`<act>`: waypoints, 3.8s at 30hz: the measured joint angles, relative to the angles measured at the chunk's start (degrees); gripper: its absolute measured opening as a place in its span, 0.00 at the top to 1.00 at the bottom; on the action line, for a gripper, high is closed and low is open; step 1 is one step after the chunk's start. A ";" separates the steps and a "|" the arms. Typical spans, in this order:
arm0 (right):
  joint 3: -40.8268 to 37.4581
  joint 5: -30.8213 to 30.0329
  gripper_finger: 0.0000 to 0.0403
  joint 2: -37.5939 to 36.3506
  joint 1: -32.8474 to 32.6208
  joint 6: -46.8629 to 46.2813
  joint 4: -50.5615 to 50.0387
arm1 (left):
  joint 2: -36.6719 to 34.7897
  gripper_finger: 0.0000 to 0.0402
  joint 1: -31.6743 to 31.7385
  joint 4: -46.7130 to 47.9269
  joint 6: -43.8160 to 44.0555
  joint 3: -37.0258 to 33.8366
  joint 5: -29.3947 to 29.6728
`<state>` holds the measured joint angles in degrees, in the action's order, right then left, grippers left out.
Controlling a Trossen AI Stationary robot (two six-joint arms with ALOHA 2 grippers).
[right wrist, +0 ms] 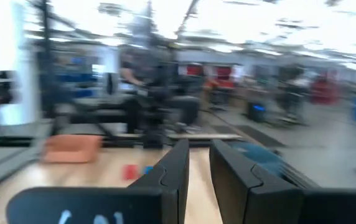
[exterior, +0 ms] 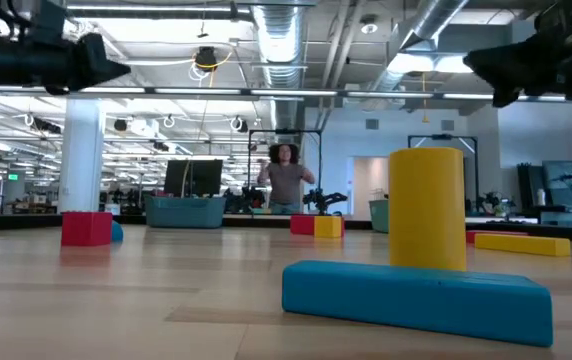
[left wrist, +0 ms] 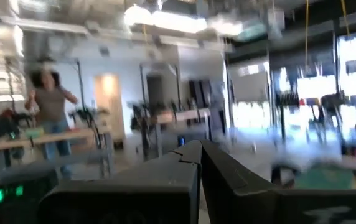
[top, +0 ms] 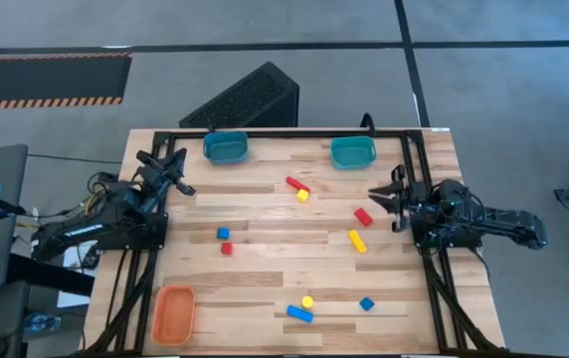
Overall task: Sort & place blocks by color
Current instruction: Put the top red block into the blue bin
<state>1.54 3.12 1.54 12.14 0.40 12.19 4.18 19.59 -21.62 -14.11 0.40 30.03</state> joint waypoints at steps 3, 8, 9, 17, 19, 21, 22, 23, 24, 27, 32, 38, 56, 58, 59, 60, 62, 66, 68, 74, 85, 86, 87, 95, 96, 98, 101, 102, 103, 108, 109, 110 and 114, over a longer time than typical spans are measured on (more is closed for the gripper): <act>0.00 -7.97 0.78 1.65 0.02 -0.35 0.05 | 4.72 1.00 1.69 2.44 3.83 0.01 -2.65; 0.00 -19.29 0.78 3.95 0.00 2.49 3.39 | 13.72 1.00 2.43 -1.61 11.78 0.02 -4.40; 0.00 -21.62 0.78 4.29 0.00 2.91 4.36 | 15.45 1.00 2.43 -3.40 12.02 0.02 -4.41; 0.00 -29.76 0.78 7.29 2.76 -7.97 4.92 | 27.15 0.90 2.43 -16.68 8.89 0.00 -2.77; 0.00 -29.59 0.78 9.23 3.31 -8.39 4.36 | 29.77 0.87 2.43 -19.06 9.22 0.00 -3.16; 0.00 -29.54 0.78 11.34 3.46 -8.37 5.25 | 32.33 0.84 2.43 -20.99 9.22 0.00 -3.87; 0.00 -29.72 0.78 12.38 3.62 -8.12 6.56 | 33.43 0.82 2.43 -21.67 9.20 -0.02 -3.90; 0.00 -29.85 0.78 13.51 3.79 -7.62 8.71 | 34.57 0.81 2.43 -22.45 9.20 -0.02 -3.97; 0.00 -29.98 0.78 14.73 3.89 -7.29 11.82 | 35.71 0.80 2.43 -23.08 9.21 -0.01 -3.93; 0.01 -30.02 0.78 18.81 4.98 -9.97 29.40 | 38.50 0.79 2.47 -22.40 6.83 0.52 -0.75; 1.83 -30.31 0.78 26.73 8.51 -5.76 51.05 | 43.93 0.80 5.19 -23.50 4.76 1.88 6.70; 8.80 -33.24 0.78 37.53 15.81 -5.67 46.58 | 48.21 0.82 6.78 -22.78 13.38 1.99 -3.87; 30.71 -35.36 0.78 61.52 22.12 -16.28 -1.54 | 49.49 0.83 3.94 -20.22 14.41 2.12 -9.62; 33.78 -36.67 0.78 61.46 22.81 -13.96 -6.04 | 49.55 0.83 3.69 -17.52 13.57 2.10 -9.74; 35.01 -36.58 0.78 61.42 23.17 -12.29 -7.25 | 49.55 0.83 3.75 -17.03 14.96 2.10 -8.99; 35.65 -36.08 0.78 61.48 23.39 -10.81 -7.40 | 49.53 0.83 3.85 -17.11 16.15 2.10 -8.68; 35.80 -34.66 0.78 61.88 23.25 -9.32 -5.93 | 49.53 0.83 3.78 -17.35 16.23 2.12 -9.88; 35.78 -31.64 0.76 63.49 20.08 -15.10 -8.07 | 49.61 0.83 3.15 -16.46 14.74 2.12 -9.94; 35.69 -29.13 0.74 64.37 17.94 -17.77 -9.48 | 49.55 0.83 2.73 -17.92 17.55 2.12 -8.94; 37.70 -26.97 0.69 63.61 13.18 -16.72 -11.52 | 49.47 0.73 0.60 -21.72 22.28 2.65 -12.26; 37.70 -27.04 0.58 67.80 4.20 -13.57 -13.09 | 60.87 0.56 0.22 -20.17 15.28 15.35 -28.49; 37.70 -27.04 0.57 68.29 3.95 -13.48 -13.05 | 63.21 0.56 0.25 -20.05 13.61 16.82 -28.70; 37.70 -27.03 0.56 68.77 3.55 -13.37 -13.31 | 65.56 0.56 0.28 -19.65 11.73 18.61 -28.70; 37.68 -33.84 0.52 70.89 4.05 -10.49 -22.87 | 83.09 0.57 4.92 -1.41 2.04 37.71 -30.27; 37.68 -34.32 0.52 70.86 4.43 -10.86 -24.84 | 85.36 0.57 5.72 2.03 0.93 40.77 -31.79; 37.68 -34.46 0.51 70.84 4.70 -11.79 -28.51 | 89.37 0.57 7.21 8.54 -2.14 46.46 -35.96; 37.68 -34.56 0.49 70.82 4.83 -13.27 -32.25 | 94.88 0.57 8.58 16.47 -8.94 54.62 -40.41; 37.68 -34.62 0.48 70.82 4.87 -14.08 -33.40 | 96.53 0.57 8.85 19.21 -11.34 56.99 -40.72; 37.68 -34.66 0.48 70.82 4.87 -15.11 -34.52 | 98.13 0.57 8.92 21.16 -13.74 59.23 -40.73; 37.42 -34.94 0.46 70.79 2.69 -22.09 -38.30 | 104.75 0.57 8.86 29.18 -22.89 67.82 -41.39; 37.16 -35.32 0.46 70.79 1.84 -23.22 -38.12 | 105.86 0.57 8.76 30.06 -23.84 69.03 -41.86; 36.75 -36.02 0.46 70.79 0.97 -24.11 -37.67 | 106.94 0.57 8.70 31.37 -24.51 70.12 -42.47; 34.16 -38.08 0.46 70.79 -2.44 -25.91 -34.42 | 111.24 0.57 8.49 36.13 -26.32 74.41 -44.86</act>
<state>35.70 -34.97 72.34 9.70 -25.51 -22.24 115.42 28.08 14.51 -40.42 74.81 -14.83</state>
